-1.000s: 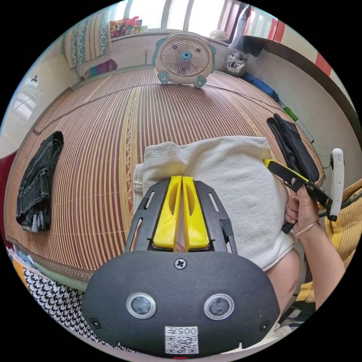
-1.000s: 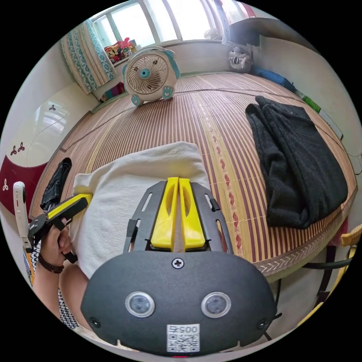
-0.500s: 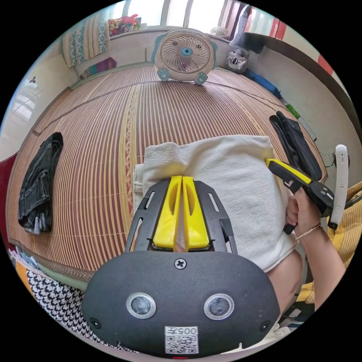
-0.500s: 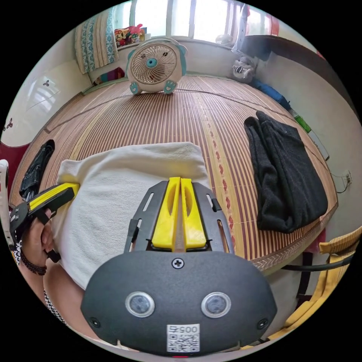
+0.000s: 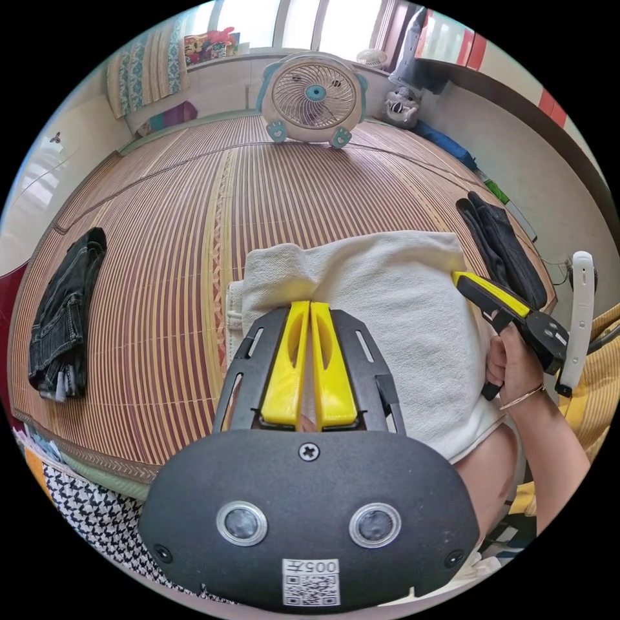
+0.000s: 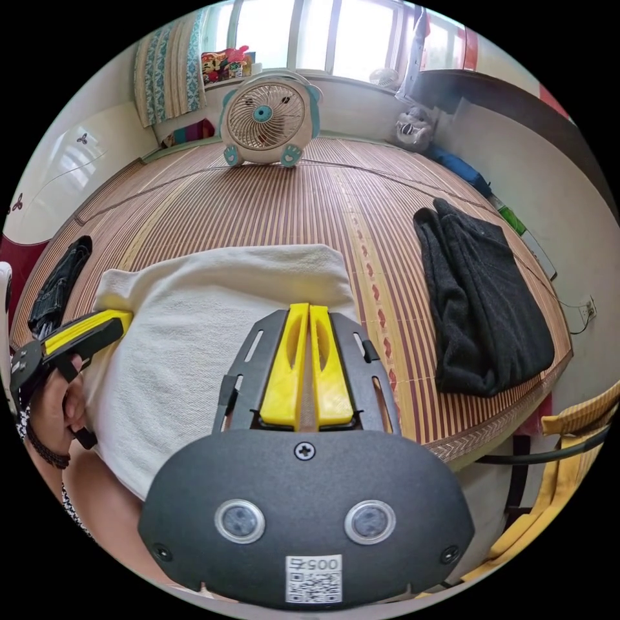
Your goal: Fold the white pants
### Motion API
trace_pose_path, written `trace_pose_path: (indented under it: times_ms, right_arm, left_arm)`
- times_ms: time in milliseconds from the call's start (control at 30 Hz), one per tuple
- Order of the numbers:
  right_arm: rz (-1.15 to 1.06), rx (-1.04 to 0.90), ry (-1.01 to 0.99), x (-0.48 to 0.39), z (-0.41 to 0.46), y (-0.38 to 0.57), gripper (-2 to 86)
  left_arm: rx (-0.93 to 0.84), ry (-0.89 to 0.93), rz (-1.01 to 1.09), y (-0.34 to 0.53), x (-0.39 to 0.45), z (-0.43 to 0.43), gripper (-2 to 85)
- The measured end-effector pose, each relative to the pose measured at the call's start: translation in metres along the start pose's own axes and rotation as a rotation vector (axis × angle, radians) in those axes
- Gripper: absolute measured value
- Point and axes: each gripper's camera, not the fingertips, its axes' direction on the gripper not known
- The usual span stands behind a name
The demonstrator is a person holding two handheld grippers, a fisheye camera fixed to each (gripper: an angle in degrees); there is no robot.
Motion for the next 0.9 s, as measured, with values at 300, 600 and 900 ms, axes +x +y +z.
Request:
trace_pose_path:
  times_ms: [300,600,900]
  right_arm:
    - [0.007,0.020,-0.008,-0.001,-0.004,0.008,-0.9]
    - [0.005,0.027,-0.003,-0.002,-0.007,0.014,-0.9]
    - [0.010,0.031,-0.014,-0.001,-0.009,0.019,-0.9]
  left_arm:
    - [0.008,0.013,-0.005,0.002,-0.010,0.002,-0.5]
    - [0.011,0.043,-0.017,0.003,-0.023,0.003,-0.6]
    - [0.013,0.056,-0.022,0.004,-0.032,0.003,-0.6]
